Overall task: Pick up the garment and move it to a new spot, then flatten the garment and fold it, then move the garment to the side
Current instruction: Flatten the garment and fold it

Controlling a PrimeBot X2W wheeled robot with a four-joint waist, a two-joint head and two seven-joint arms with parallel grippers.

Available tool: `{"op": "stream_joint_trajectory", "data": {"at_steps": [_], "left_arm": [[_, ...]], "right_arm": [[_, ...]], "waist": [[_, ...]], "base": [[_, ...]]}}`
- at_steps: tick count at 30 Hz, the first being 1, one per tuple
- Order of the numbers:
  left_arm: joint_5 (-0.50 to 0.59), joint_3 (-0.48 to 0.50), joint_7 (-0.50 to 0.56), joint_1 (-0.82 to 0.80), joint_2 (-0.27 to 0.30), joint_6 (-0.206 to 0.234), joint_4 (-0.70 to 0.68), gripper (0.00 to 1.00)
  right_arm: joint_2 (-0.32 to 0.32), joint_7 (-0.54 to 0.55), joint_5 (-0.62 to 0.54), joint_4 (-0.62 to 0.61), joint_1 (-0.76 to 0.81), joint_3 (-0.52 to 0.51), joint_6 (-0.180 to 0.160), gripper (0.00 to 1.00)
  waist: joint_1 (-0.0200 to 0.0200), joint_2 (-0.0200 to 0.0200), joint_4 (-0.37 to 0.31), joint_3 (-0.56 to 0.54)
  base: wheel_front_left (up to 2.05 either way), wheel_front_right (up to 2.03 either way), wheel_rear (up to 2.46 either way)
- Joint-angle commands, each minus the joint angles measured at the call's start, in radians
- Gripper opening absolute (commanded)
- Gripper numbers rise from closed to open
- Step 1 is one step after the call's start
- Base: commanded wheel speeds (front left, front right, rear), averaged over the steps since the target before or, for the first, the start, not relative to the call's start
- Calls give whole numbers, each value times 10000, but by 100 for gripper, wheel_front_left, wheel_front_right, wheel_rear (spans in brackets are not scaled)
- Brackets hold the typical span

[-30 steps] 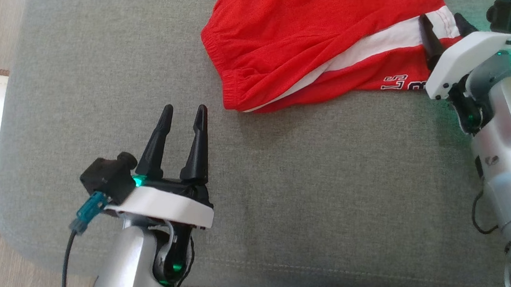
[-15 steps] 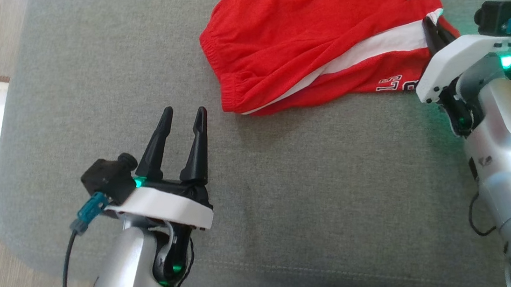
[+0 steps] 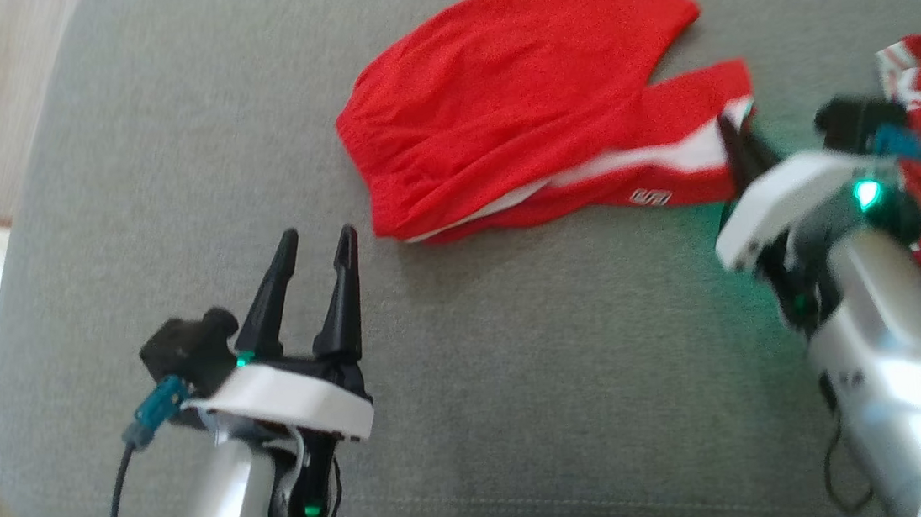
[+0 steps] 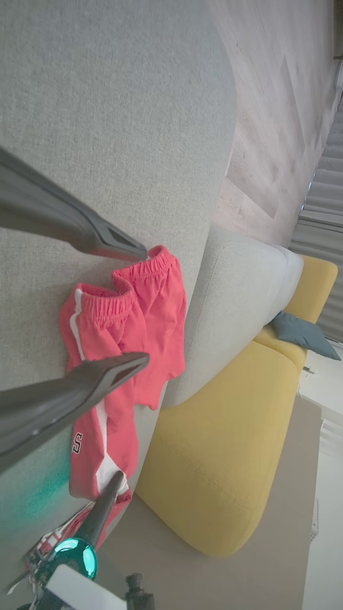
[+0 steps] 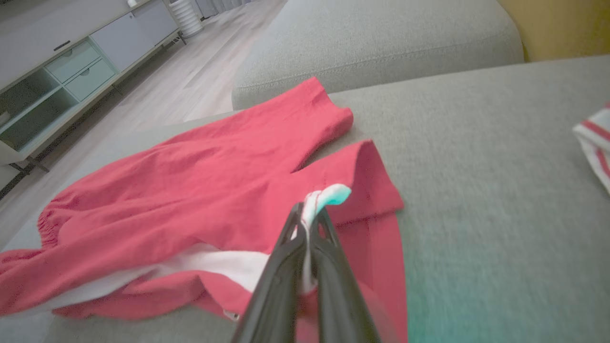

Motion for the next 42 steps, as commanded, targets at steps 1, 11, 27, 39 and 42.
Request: {"op": "stream_joint_trajectory", "data": {"at_steps": [1, 11, 27, 39, 42], "left_arm": [[86, 357, -76, -16, 85, 79, -273, 100], [65, 467, -76, 482, 85, 195, -344, 100], [231, 404, -76, 698, 85, 83, -132, 100], [365, 480, -76, 980, 85, -33, 13, 100], [632, 373, -76, 1030, 161, -134, 282, 100]], "right_arm": [[137, 148, 259, -669, 344, 267, 65, 0], [72, 1615, 775, -3431, 3340, 102, 65, 0], [603, 1975, -611, -5896, 5715, -925, 65, 100], [676, 122, -662, -6791, 6128, -1757, 65, 100], [677, -239, -510, -6866, 6180, -1785, 65, 100]], "waist": [[0, 0, -332, -470], [0, 0, -867, -1298], [0, 0, -1204, -1308], [0, 0, -1198, -1590], [0, 0, -1251, -1529]], "base": [[0, 0, 0], [0, 0, 0], [0, 0, 0], [0, 0, 0], [0, 0, 0]]}}
